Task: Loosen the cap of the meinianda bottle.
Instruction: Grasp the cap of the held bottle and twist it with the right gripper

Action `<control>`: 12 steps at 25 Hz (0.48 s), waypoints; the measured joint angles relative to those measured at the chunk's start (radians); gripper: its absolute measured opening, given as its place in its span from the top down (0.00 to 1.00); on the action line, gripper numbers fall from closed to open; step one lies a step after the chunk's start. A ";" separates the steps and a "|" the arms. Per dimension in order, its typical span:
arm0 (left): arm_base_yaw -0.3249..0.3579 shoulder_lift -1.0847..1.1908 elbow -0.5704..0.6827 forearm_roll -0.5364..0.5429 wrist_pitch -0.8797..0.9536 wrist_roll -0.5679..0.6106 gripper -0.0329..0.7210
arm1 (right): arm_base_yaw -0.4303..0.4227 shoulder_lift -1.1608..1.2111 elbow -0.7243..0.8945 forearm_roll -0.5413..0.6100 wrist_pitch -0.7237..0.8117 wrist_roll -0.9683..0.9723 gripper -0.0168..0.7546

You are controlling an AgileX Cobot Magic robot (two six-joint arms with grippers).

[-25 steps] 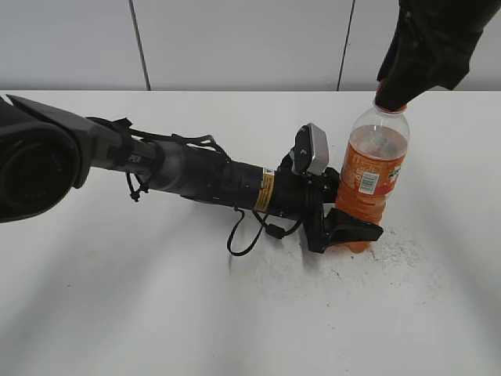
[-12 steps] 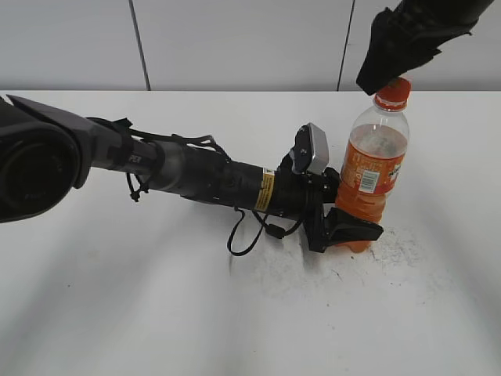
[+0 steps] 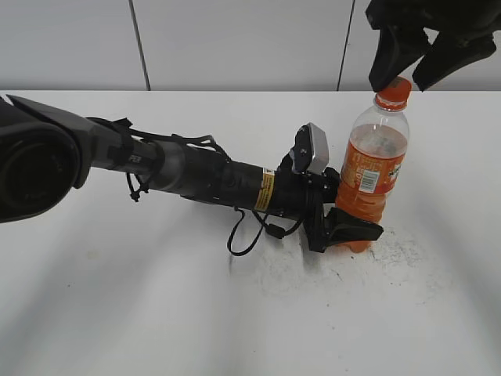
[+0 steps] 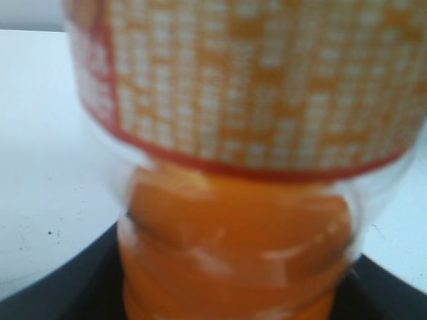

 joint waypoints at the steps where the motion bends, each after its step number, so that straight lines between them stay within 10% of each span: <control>1: 0.000 0.000 0.000 0.000 0.000 0.000 0.27 | 0.000 0.000 0.000 0.005 0.000 -0.005 0.43; 5: 0.000 0.000 0.000 0.000 0.000 0.000 0.27 | 0.000 0.000 0.000 0.045 0.000 -0.046 0.63; 12: 0.000 0.000 0.000 0.000 0.000 0.000 0.27 | 0.000 0.000 0.000 0.043 0.001 -0.252 0.63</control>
